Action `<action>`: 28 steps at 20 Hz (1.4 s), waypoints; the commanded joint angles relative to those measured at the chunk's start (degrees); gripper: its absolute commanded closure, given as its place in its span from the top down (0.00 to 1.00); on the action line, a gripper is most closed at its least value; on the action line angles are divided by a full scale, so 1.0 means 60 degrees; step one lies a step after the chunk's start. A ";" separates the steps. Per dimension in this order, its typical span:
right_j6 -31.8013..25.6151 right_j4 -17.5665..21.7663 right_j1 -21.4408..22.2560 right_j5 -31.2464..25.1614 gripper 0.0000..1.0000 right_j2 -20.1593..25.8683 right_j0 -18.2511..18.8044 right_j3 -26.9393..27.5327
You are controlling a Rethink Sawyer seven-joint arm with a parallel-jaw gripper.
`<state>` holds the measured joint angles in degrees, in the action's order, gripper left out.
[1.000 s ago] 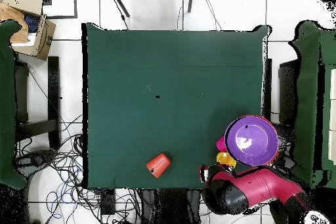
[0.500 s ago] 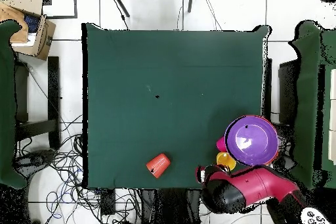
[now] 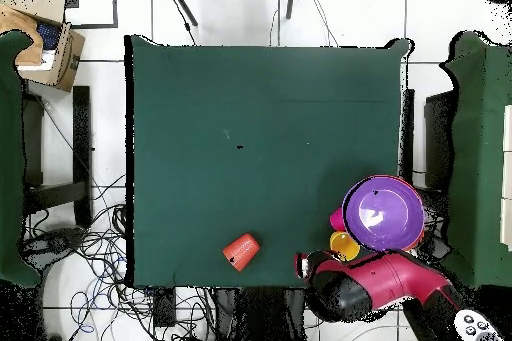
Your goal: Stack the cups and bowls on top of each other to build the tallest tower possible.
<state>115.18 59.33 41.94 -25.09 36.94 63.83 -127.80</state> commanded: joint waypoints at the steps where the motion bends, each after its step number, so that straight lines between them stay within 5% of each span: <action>1: -0.2740 0.0981 -0.0558 -0.0726 1.00 0.0345 -0.0140 0.0860; 13: -0.3110 0.0811 -0.0520 -0.0959 1.00 0.0438 0.0024 0.0912; 20: -0.4466 -0.0387 -0.0247 -0.2045 1.00 0.1214 0.0701 0.0613; 28: -0.4609 -0.0325 -0.0381 -0.2391 1.00 0.1358 0.0794 0.0681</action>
<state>106.08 57.93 40.42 -33.14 40.95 69.64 -127.53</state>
